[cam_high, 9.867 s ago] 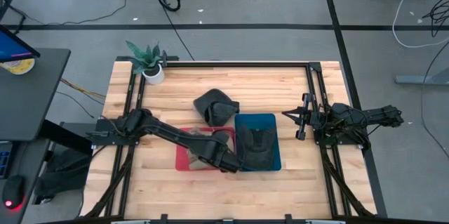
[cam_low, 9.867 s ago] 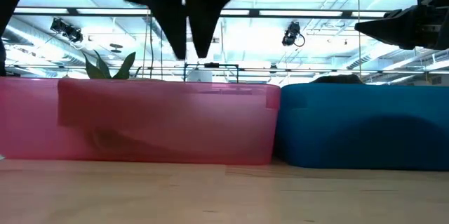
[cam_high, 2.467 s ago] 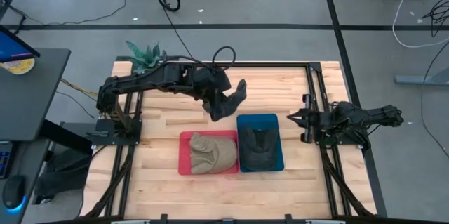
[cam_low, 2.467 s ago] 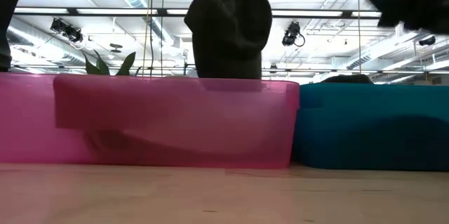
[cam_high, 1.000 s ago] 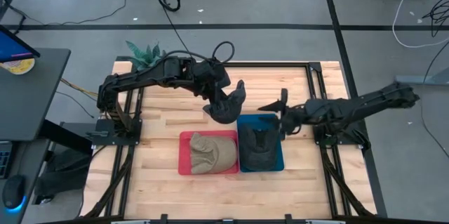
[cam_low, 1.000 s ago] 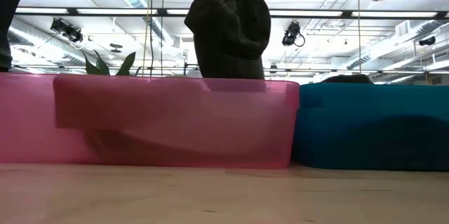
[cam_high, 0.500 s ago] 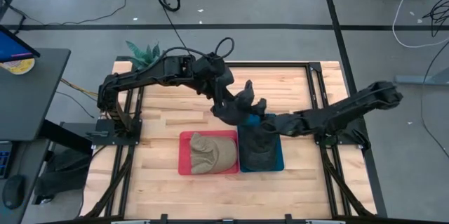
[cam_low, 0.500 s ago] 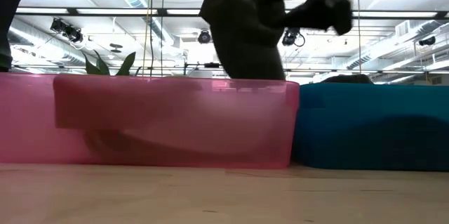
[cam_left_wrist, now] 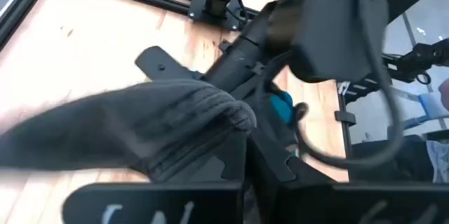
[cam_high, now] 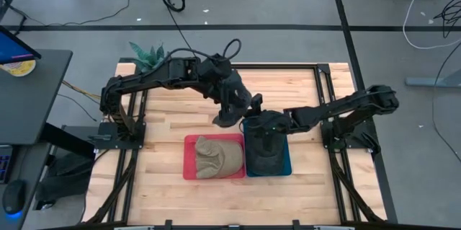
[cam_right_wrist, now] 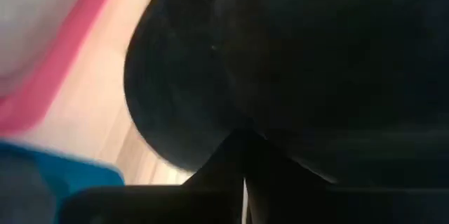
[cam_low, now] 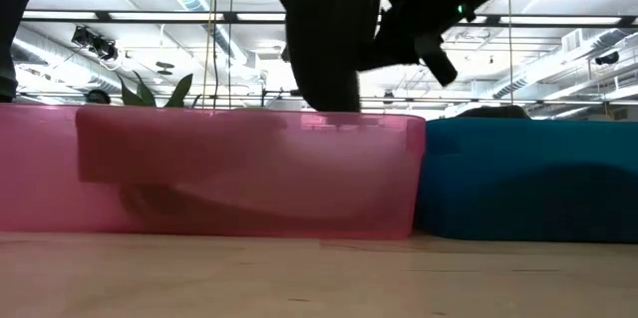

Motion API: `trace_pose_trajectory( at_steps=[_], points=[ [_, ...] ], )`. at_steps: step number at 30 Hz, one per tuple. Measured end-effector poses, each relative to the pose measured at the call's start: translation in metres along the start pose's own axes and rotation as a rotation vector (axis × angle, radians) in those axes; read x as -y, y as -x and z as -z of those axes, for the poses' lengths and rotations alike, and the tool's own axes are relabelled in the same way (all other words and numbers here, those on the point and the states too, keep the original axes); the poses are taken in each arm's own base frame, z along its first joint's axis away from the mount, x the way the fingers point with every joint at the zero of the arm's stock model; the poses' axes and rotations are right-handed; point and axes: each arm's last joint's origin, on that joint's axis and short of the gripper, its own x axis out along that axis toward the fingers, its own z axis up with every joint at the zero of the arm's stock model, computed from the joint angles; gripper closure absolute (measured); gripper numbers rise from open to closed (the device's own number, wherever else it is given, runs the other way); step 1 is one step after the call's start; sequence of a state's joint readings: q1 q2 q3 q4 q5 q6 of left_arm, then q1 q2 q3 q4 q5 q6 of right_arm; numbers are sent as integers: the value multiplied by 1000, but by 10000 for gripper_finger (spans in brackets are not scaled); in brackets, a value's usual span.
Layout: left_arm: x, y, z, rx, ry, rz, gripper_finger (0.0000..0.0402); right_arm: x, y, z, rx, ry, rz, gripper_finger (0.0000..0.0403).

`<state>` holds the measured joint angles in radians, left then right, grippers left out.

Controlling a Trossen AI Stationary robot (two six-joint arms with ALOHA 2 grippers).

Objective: Pick & Place hat
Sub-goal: Put the black cap into the blue bin

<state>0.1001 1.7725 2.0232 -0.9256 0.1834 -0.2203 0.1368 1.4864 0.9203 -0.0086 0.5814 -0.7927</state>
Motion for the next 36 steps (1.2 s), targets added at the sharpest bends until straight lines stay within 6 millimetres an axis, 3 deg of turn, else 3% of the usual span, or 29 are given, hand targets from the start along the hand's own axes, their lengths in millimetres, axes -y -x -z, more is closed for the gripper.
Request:
trace_pose_trajectory(
  at_steps=[3,13,28,32,36],
  points=[
    [0,0,0,1,0,0,391,3,6,-4,29,-13,19,395],
    [-2,0,3,-32,-15,-30,391,-5,41,-10,53,-15,-67,324],
    [-2,0,4,-36,-19,-42,394,-7,105,-7,124,-85,-165,89],
    [-2,0,4,-36,-22,-42,390,-9,108,-9,115,-57,-130,49],
    [-2,0,4,-36,-26,-42,393,-9,105,-14,126,-35,-91,38]
  ],
)
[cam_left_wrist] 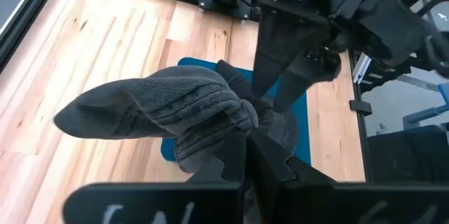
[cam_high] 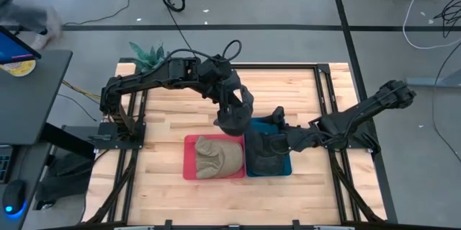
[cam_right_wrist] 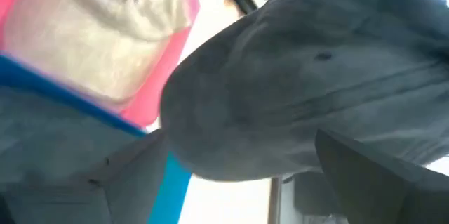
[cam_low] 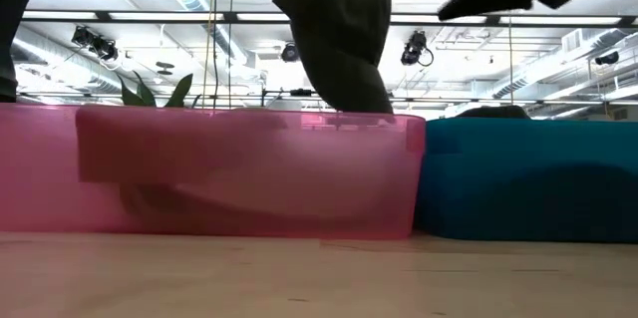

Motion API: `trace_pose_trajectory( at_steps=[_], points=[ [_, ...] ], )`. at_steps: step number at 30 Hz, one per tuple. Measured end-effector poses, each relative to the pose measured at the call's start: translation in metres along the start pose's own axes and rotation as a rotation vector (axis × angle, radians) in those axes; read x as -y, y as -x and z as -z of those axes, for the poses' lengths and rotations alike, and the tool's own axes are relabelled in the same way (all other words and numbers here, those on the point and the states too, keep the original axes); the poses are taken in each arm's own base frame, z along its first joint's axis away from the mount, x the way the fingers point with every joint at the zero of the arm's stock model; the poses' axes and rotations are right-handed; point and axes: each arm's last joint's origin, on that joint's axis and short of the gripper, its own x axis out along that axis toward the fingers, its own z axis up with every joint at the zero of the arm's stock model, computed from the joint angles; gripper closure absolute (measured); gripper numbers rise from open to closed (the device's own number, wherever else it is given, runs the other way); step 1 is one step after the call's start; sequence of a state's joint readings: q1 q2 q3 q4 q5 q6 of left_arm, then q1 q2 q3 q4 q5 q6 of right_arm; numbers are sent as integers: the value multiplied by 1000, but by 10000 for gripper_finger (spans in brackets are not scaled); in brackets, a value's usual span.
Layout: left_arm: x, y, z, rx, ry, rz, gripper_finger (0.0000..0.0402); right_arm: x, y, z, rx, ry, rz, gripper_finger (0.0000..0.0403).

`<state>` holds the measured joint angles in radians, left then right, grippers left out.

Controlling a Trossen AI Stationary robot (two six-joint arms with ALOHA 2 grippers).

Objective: Pick & Place hat
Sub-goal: Put the black cap into the blue bin

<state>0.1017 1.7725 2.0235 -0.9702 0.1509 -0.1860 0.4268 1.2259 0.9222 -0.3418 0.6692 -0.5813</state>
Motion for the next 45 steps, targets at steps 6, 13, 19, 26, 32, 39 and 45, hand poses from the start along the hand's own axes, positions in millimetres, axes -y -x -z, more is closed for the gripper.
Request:
trace_pose_trajectory(
  at_steps=[6,13,19,26,32,39,45],
  points=[
    [3,0,-2,25,-5,30,390,9,-40,-1,22,97,29,45],
    [10,0,-5,52,-15,77,393,9,-109,11,-47,101,131,177],
    [13,1,-4,44,-16,88,390,8,-101,14,-75,76,85,394],
    [12,1,-3,39,-24,84,394,-1,-64,6,-71,41,16,400],
    [12,0,-3,38,-26,82,389,-7,-26,-5,-25,8,34,399],
    [11,0,-3,43,-41,57,395,-7,1,-12,37,-130,72,399],
    [9,0,-4,57,-49,-21,389,-7,6,-8,4,-343,93,397]
  ],
)
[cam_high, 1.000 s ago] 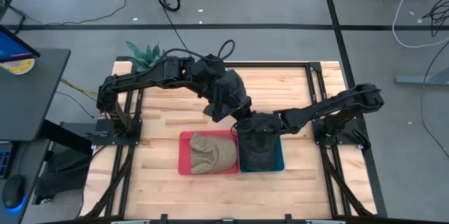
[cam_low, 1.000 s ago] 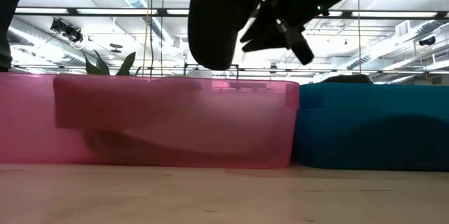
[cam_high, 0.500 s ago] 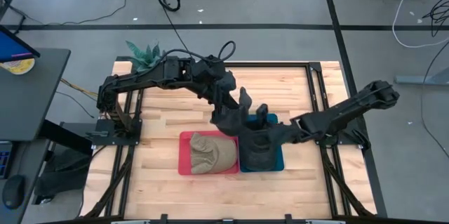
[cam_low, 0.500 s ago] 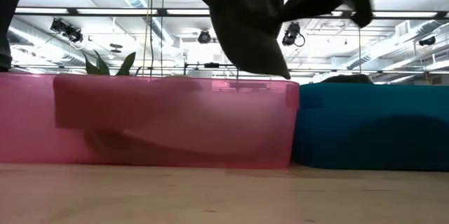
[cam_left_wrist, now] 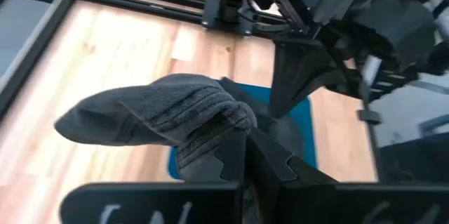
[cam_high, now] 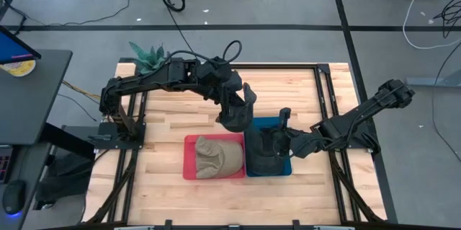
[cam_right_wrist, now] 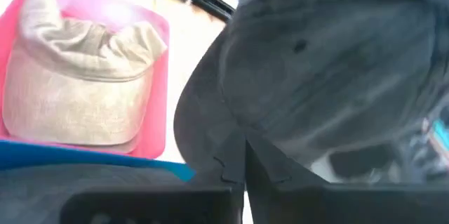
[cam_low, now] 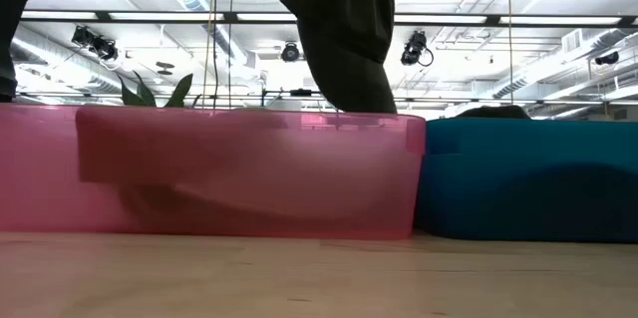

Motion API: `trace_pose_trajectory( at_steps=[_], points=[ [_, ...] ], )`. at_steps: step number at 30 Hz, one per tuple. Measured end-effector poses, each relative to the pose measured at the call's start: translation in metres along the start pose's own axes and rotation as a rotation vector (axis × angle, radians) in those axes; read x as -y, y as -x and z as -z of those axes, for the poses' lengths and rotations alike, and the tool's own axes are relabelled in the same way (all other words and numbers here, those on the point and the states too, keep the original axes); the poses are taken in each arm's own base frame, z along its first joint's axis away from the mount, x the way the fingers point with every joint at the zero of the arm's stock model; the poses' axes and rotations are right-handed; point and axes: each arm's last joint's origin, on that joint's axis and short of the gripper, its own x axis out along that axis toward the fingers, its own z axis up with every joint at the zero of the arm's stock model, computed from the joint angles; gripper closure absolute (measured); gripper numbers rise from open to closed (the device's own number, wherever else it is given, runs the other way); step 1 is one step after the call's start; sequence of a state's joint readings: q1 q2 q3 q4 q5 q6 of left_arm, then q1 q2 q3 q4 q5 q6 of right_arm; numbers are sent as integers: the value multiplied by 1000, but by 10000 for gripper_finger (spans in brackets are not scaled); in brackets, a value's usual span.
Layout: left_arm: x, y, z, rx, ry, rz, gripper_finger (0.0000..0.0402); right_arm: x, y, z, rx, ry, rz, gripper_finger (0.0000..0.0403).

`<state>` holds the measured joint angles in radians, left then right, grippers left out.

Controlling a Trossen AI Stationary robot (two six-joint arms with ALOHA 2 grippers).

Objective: Pick & Place hat
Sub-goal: Put the black cap into the blue bin

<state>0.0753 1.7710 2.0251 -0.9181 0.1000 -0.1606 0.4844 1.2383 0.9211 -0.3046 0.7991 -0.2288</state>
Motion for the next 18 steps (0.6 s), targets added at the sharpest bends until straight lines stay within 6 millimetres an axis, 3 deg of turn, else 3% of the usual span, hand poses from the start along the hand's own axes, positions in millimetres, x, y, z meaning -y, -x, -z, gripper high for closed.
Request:
trace_pose_trajectory(
  at_steps=[4,11,15,18],
  points=[
    [-1,0,0,5,-26,-38,394,2,-2,3,-28,-116,10,366],
    [-1,0,0,6,-40,-46,389,14,-12,6,-48,-238,59,243],
    [-1,0,0,9,-43,-47,392,28,-31,7,-43,-388,108,162],
    [-1,0,-2,22,-44,-45,395,36,-52,3,24,-488,19,112]
  ],
)
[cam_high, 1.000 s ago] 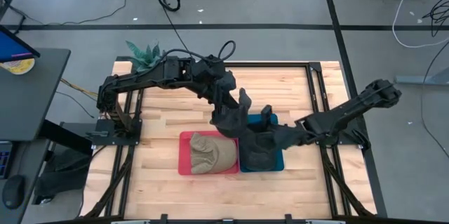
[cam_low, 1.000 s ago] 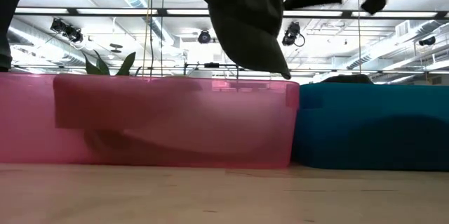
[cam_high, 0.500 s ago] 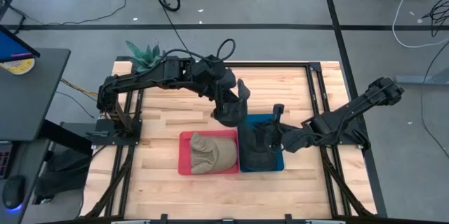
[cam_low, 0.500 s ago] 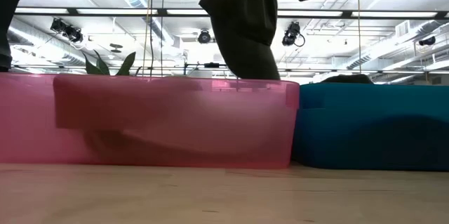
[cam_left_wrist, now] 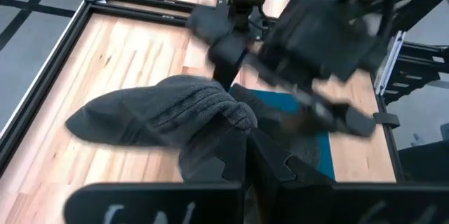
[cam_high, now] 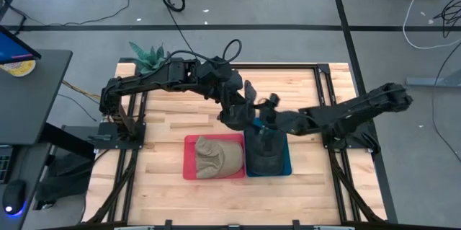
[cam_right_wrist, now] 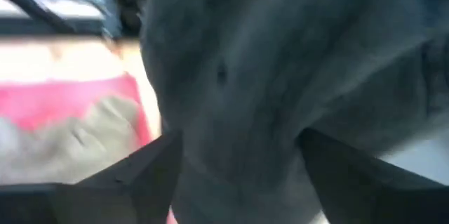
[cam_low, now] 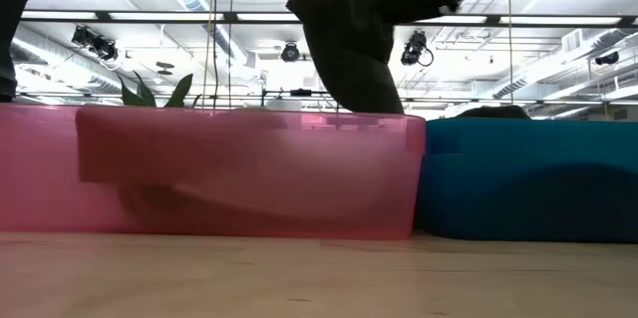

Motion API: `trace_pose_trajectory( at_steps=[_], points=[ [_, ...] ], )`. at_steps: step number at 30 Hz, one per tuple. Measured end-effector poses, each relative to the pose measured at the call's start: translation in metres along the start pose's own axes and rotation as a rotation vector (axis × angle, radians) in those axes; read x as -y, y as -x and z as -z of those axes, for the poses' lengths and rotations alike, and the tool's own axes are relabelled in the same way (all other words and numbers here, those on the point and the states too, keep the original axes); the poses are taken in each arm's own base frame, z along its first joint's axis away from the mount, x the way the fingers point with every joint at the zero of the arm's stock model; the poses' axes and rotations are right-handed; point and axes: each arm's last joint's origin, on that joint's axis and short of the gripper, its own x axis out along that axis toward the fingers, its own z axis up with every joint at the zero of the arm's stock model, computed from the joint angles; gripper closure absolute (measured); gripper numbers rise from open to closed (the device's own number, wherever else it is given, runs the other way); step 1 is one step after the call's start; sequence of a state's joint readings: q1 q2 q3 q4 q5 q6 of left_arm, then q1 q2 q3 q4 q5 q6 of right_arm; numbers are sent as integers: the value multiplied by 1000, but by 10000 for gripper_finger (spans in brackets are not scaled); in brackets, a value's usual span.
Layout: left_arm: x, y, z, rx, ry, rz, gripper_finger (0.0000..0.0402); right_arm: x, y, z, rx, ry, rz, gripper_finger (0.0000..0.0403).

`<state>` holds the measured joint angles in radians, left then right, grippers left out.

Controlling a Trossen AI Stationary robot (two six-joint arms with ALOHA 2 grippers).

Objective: Pick & Place hat
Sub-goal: Put the black cap into the blue bin

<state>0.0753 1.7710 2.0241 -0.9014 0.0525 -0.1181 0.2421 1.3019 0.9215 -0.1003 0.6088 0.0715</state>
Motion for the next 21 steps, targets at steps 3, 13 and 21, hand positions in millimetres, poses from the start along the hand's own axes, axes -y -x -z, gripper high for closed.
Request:
trace_pose_trajectory(
  at_steps=[3,13,21],
  points=[
    [0,0,-1,14,-1,2,391,1,-26,-2,58,-13,-7,93],
    [0,-1,2,-19,1,0,393,8,-36,8,-30,117,-78,392],
    [0,-1,2,-20,-9,0,382,11,9,1,-46,163,-114,399]
  ],
)
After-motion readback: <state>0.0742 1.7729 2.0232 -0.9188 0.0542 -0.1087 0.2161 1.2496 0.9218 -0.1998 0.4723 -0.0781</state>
